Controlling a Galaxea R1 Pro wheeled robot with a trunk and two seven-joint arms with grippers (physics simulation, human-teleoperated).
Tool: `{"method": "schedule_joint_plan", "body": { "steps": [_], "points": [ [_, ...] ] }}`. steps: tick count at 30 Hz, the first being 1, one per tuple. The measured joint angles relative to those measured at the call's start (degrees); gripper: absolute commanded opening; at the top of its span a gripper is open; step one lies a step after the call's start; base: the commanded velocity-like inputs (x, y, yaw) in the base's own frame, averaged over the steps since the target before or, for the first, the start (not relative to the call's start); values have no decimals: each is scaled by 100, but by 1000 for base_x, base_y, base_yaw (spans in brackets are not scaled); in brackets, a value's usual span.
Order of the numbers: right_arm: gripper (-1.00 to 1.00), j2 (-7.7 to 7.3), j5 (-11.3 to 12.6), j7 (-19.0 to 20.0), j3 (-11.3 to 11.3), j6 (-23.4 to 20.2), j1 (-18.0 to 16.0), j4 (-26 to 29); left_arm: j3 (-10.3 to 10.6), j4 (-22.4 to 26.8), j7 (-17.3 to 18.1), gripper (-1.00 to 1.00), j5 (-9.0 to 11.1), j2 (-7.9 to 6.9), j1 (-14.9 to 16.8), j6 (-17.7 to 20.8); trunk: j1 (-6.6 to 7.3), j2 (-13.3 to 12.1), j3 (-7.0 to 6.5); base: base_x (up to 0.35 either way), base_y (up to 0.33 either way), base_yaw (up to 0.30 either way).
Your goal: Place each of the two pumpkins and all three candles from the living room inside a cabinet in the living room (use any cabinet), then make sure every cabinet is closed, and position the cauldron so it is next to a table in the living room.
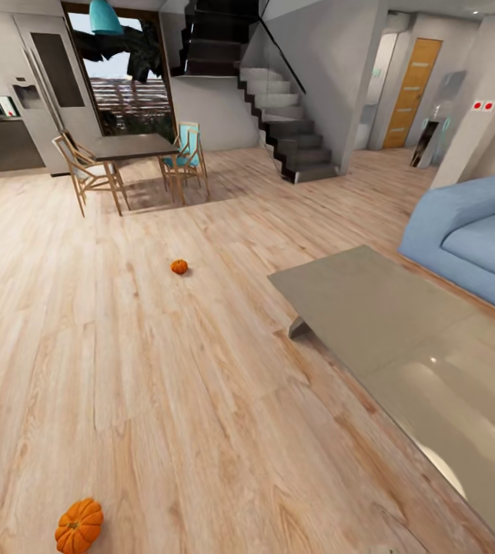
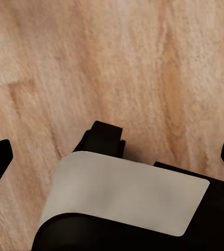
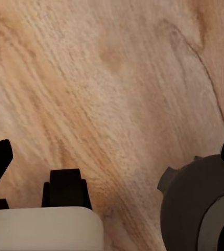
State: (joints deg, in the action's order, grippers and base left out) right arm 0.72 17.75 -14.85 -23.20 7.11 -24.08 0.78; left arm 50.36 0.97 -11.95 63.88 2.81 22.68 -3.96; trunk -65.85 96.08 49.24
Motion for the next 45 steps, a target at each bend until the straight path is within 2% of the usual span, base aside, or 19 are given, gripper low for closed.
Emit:
{"method": "schedule_joint_plan", "body": {
  "steps": [27,45],
  "points": [
    [100,31,-9,0,0,1,0,1,0,0,0,100,-7,0,0,0,0,0,0,330,0,8],
    [100,33,-9,0,0,1,0,1,0,0,0,100,-7,0,0,0,0,0,0,333,0,260]
  ]
}}
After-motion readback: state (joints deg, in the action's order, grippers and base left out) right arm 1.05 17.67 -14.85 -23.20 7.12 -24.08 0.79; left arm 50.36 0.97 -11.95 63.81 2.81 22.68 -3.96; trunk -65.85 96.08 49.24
